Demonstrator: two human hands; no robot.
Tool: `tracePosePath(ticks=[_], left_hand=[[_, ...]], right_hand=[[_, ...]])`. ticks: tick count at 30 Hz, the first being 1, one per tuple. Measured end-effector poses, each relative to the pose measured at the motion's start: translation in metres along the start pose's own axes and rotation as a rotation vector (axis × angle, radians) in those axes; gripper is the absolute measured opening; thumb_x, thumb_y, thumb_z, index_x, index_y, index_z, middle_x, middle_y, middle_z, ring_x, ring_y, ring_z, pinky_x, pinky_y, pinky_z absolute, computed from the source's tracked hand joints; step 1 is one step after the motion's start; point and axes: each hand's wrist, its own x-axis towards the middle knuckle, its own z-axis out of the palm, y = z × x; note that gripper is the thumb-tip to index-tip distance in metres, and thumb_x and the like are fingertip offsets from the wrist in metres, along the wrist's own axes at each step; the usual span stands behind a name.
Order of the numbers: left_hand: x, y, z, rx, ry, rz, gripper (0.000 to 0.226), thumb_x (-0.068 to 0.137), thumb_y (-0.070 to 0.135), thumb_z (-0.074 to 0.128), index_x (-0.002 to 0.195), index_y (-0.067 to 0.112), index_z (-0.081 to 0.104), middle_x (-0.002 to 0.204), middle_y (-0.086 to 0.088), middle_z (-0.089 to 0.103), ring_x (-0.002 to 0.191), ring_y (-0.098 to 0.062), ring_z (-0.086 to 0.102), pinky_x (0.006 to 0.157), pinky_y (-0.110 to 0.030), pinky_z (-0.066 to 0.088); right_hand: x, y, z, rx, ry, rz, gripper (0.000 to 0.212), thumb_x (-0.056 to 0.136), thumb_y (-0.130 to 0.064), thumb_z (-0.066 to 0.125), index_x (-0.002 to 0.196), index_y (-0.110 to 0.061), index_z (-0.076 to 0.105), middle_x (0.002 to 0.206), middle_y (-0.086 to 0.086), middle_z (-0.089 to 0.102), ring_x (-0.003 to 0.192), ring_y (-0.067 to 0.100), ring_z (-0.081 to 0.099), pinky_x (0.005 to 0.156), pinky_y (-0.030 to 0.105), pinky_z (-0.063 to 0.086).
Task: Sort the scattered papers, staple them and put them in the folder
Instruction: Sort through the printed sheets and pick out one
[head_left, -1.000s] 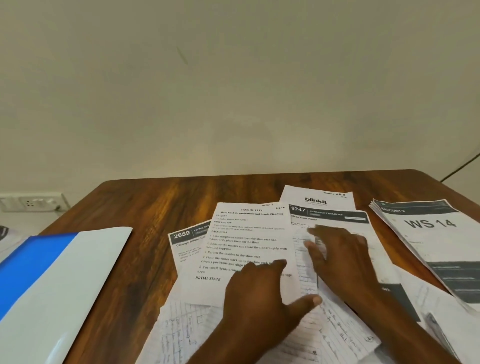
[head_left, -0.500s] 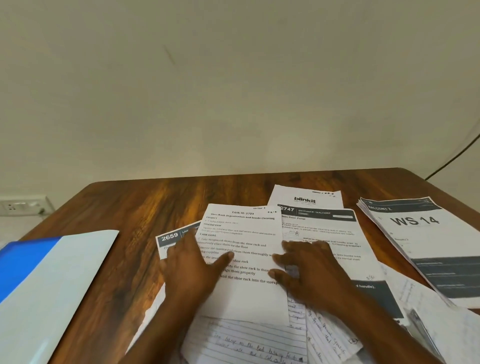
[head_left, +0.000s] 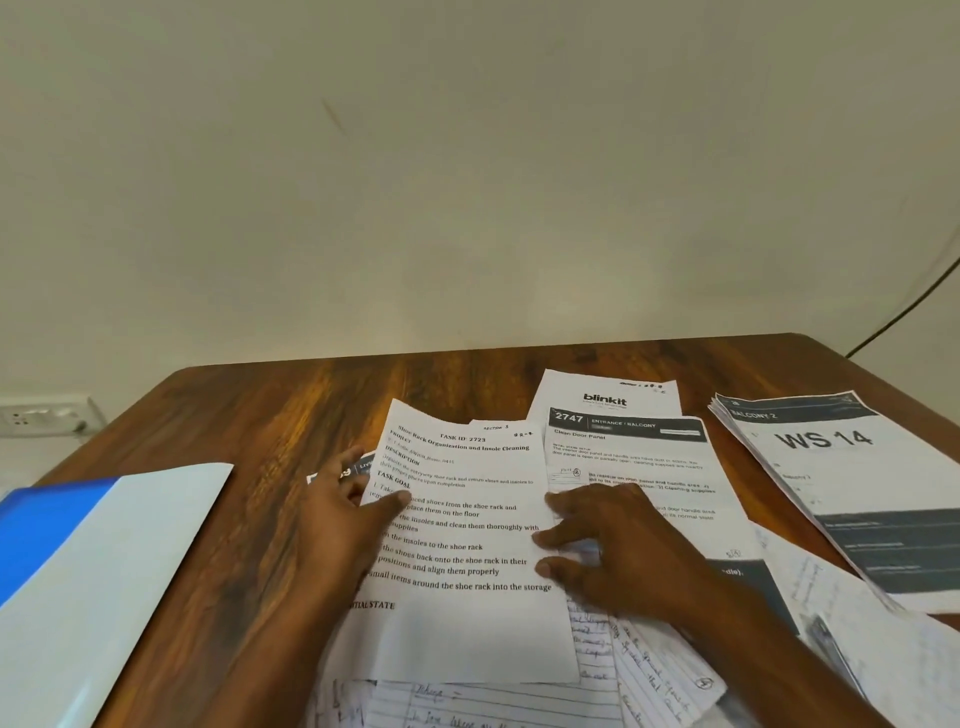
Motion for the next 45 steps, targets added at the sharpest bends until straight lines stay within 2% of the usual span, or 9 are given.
tracePosePath(ticks=[7,13,19,25,30,34,38,41,45], left_hand=[[0.012,-0.003,-0.031,0.106,-0.009,0.005,0.038,0.084,0.004,0.086,0.113,0.022,0.07,0.103,-0.008,0.079,0.069,-0.024,0.08,0.062,-0.047,0.066],[0.011,-0.006,-0.033,0.217,-0.064,0.106,0.029,0.078,-0.006,0.087,0.1,0.006,0.072,0.061,0.02,0.073,0.047,0.003,0.066,0.04,-0.008,0.044],[0.018,-0.002,-0.035,0.338,0.048,0.194,0.016,0.083,0.032,0.089,0.081,0.026,0.074,0.072,0.018,0.077,0.069,-0.016,0.076,0.076,-0.046,0.061],[0.017,-0.01,-0.021,0.29,0.023,0.259,0.013,0.089,0.028,0.082,0.095,0.024,0.072,0.074,0.009,0.08,0.062,-0.009,0.076,0.056,-0.028,0.057],[0.025,-0.024,-0.021,0.238,0.021,0.198,0.01,0.095,0.018,0.078,0.1,0.02,0.07,0.073,-0.004,0.077,0.043,-0.012,0.063,0.049,-0.03,0.051],[0.027,-0.022,-0.029,0.289,0.108,0.21,0.007,0.097,0.017,0.074,0.101,0.017,0.068,0.074,-0.009,0.076,0.054,-0.023,0.067,0.04,-0.019,0.048],[0.031,-0.024,-0.038,0.293,0.121,0.189,0.011,0.098,0.023,0.073,0.102,0.02,0.064,0.085,-0.013,0.077,0.056,-0.023,0.067,0.058,-0.029,0.052],[0.037,-0.031,-0.043,0.313,0.111,0.164,0.027,0.091,0.049,0.072,0.107,0.029,0.062,0.077,-0.009,0.076,0.051,-0.025,0.063,0.057,-0.038,0.053],[0.048,-0.051,-0.046,0.363,0.081,0.205,0.047,0.078,0.069,0.065,0.111,0.036,0.061,0.078,-0.004,0.077,0.061,-0.037,0.071,0.06,-0.058,0.058]], right_hand=[[0.0,0.015,-0.034,-0.13,0.193,0.291,0.053,0.087,-0.067,0.065,0.125,-0.032,0.07,0.131,-0.012,0.069,0.117,0.016,0.065,0.107,0.036,0.049],[-0.01,0.044,-0.054,-0.349,0.037,0.597,0.085,0.083,-0.089,0.04,0.141,-0.028,0.056,0.147,-0.003,0.058,0.131,0.024,0.057,0.107,0.045,0.045],[-0.005,0.017,-0.031,-0.481,0.001,0.475,0.082,0.084,-0.091,0.032,0.122,-0.028,0.067,0.12,-0.008,0.072,0.109,0.017,0.065,0.1,0.042,0.045],[-0.002,-0.009,-0.015,-0.455,-0.023,0.367,0.075,0.086,-0.088,0.038,0.118,-0.027,0.069,0.113,-0.008,0.073,0.108,0.016,0.066,0.11,0.047,0.036],[-0.003,-0.002,-0.027,-0.274,0.081,0.378,0.065,0.087,-0.081,0.05,0.119,-0.028,0.068,0.119,-0.011,0.072,0.106,0.013,0.067,0.093,0.033,0.049],[-0.008,0.009,-0.044,-0.329,0.018,0.491,0.055,0.085,-0.083,0.047,0.105,-0.032,0.056,0.116,-0.012,0.07,0.097,0.01,0.063,0.094,0.032,0.047],[-0.007,0.0,-0.028,-0.448,-0.037,0.466,0.075,0.086,-0.089,0.028,0.108,-0.024,0.059,0.12,0.002,0.069,0.111,0.021,0.062,0.105,0.043,0.04],[-0.002,-0.013,-0.004,-0.506,-0.082,0.458,0.101,0.087,-0.089,0.016,0.149,-0.014,0.044,0.154,0.022,0.047,0.142,0.039,0.042,0.118,0.055,0.026],[0.0,-0.017,-0.003,-0.398,-0.036,0.363,0.076,0.095,-0.08,0.026,0.133,-0.021,0.056,0.135,0.011,0.063,0.123,0.031,0.059,0.104,0.047,0.039]])
